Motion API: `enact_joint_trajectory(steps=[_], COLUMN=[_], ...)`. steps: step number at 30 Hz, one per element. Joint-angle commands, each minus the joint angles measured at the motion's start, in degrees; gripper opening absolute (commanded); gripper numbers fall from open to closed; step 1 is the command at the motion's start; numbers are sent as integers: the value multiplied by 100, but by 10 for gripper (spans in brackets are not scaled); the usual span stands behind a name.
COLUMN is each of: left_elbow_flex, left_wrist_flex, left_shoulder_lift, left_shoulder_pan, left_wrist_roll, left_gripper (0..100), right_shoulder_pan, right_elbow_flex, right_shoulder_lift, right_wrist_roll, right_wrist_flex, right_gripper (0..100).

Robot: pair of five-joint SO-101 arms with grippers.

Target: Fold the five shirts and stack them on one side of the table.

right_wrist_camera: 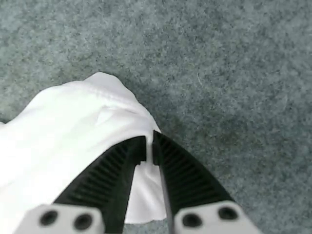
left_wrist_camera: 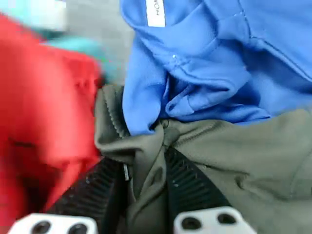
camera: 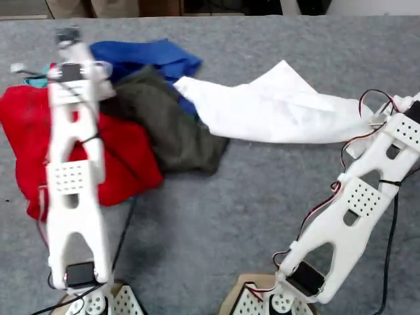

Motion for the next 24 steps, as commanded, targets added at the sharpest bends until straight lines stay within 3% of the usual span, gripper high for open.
enact_joint_trajectory(steps=[1, 5, 11, 17, 20, 24], left_elbow_flex=[-905, -1697, -1723, -1723, -1723, -1705], left_wrist_flex=[369, 818, 967, 1125, 1415, 1855], left_shoulder_lift=[-101, -84, -101, -127, -532, -1253], left_shoulder_pan=[-1152, -1934, -2989, -3182, -3042, -2664], left_wrist_roll=[-492, -870, -1002, -976, -237, 949], left_gripper=[19, 19, 19, 23, 47, 236], right_shoulder_pan=[66, -4, -198, -418, -664, -1121], right_elbow_flex=[-251, -242, -242, -215, -215, -251], right_shoulder_lift=[-180, -180, -180, -180, -92, -13], right_wrist_roll=[-35, 26, 431, 554, 1046, 1521], right_wrist_flex=[-141, -132, -141, -123, -132, -62], right_gripper=[5, 5, 5, 5, 5, 5])
